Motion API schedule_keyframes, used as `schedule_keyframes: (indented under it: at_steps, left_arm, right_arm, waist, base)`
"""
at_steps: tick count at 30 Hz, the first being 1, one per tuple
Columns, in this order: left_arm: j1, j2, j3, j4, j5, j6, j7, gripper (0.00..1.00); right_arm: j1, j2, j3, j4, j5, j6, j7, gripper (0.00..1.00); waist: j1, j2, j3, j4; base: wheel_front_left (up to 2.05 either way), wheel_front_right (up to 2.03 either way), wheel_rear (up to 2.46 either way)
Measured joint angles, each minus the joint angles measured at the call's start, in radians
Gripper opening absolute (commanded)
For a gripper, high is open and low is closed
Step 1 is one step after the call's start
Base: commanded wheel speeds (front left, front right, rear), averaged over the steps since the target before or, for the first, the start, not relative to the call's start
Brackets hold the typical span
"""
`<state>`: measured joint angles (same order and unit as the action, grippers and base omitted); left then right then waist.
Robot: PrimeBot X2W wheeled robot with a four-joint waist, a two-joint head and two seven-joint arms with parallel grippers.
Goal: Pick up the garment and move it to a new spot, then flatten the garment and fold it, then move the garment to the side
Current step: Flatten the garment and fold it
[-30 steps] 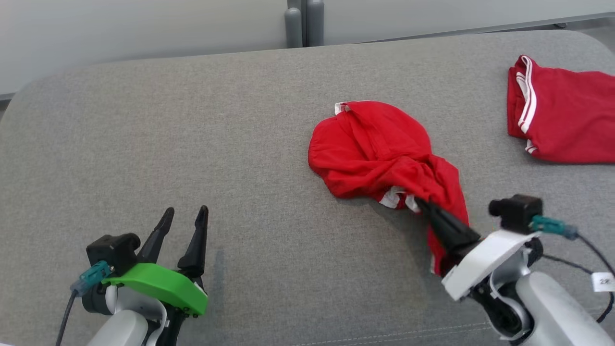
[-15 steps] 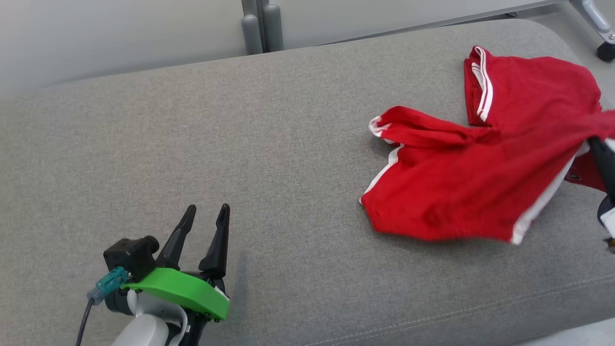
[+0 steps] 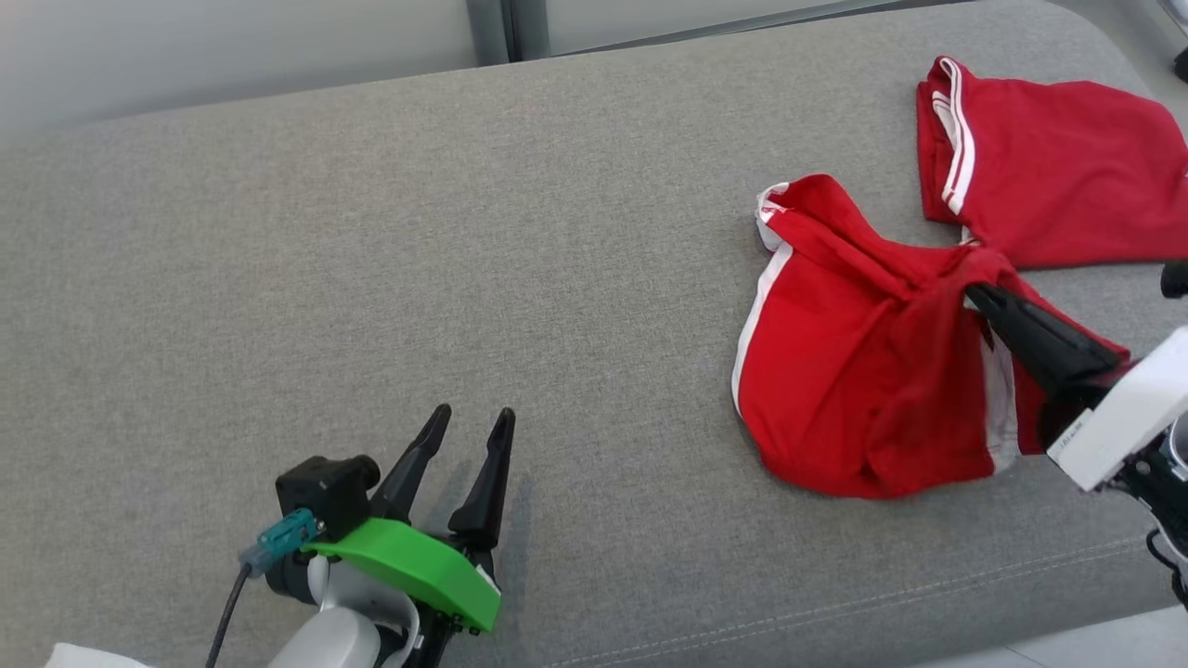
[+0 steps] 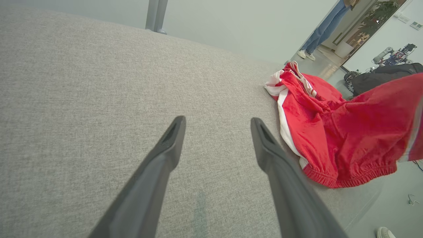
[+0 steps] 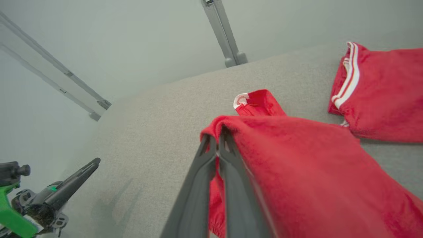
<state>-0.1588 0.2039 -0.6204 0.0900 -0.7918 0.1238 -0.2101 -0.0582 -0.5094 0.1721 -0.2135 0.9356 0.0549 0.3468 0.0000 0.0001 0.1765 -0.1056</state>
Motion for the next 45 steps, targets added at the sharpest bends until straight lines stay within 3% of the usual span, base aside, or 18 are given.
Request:
schedule_keyframes:
  at_steps: [4, 8, 10, 13, 16, 19, 24, 30, 36, 45]
  left_arm:
    - [-0.035, -0.014, -0.005, 0.002, 0.003, -0.001, 0.007, 1.0]
    - [-0.066, -0.041, -0.027, 0.007, 0.004, -0.01, 0.016, 1.0]
    - [-0.082, -0.06, -0.036, 0.012, 0.005, -0.011, 0.017, 1.0]
    - [-0.104, -0.081, -0.04, 0.023, 0.005, -0.018, 0.016, 1.0]
    - [-0.112, -0.102, -0.04, 0.033, 0.004, -0.018, 0.014, 1.0]
    - [-0.113, -0.119, -0.043, 0.05, 0.003, -0.02, 0.011, 1.0]
    - [-0.112, -0.118, -0.037, 0.089, -0.003, -0.027, 0.006, 1.0]
    - [-0.088, -0.096, -0.011, 0.094, -0.006, -0.027, -0.002, 1.0]
    - [-0.082, -0.091, -0.005, 0.103, -0.006, -0.027, -0.002, 1.0]
    - [-0.07, -0.065, 0.011, 0.105, -0.006, -0.027, -0.007, 1.0]
  right_arm:
    - [-0.11, -0.007, 0.056, -0.091, -0.018, 0.017, 0.046, 0.0]
    - [-0.252, 0.019, 0.1, -0.159, -0.026, 0.013, 0.091, 0.0]
    - [-0.343, 0.043, 0.107, -0.177, -0.029, -0.005, 0.115, 0.0]
    - [-0.479, 0.105, 0.104, -0.172, -0.027, -0.066, 0.142, 0.0]
    - [-0.557, 0.118, 0.104, -0.129, -0.027, -0.116, 0.187, 0.0]
    - [-0.549, 0.111, 0.102, -0.052, -0.028, -0.162, 0.226, 0.0]
    - [-0.404, 0.071, 0.108, 0.087, -0.042, -0.178, 0.279, 0.0]
    - [-0.239, 0.121, 0.161, 0.161, 0.008, -0.18, 0.373, 0.0]
    - [-0.208, 0.146, 0.168, 0.078, 0.102, -0.18, 0.423, 0.0]
    - [-0.195, 0.259, 0.128, -0.182, 0.299, -0.18, 0.467, 0.0]
  waist:
    - [0.0, 0.0, 0.001, 0.025]
    - [0.0, 0.0, 0.002, 0.06]
    - [0.0, 0.0, 0.003, 0.081]
    - [0.0001, -0.0001, 0.003, 0.116]
    - [0.0, 0.0, 0.002, 0.154]
    - [0.0001, 0.0, 0.0, 0.194]
    - [0.0001, 0.0, -0.01, 0.259]
    - [0.0, 0.0, -0.036, 0.287]
    - [0.0001, 0.0, -0.041, 0.264]
    - [0.0001, 0.0, -0.066, 0.212]
  base:
    - [0.0, 0.0, 0.0]
    - [0.0, 0.0, 0.0]
    - [0.0, 0.0, 0.0]
    - [0.0, 0.0, 0.0]
    - [0.0, 0.0, 0.0]
    - [0.0, 0.0, 0.0]
    - [0.0, 0.0, 0.0]
    - [0.0, 0.0, 0.0]
    - [0.0, 0.0, 0.0]
    - [0.0, 0.0, 0.0]
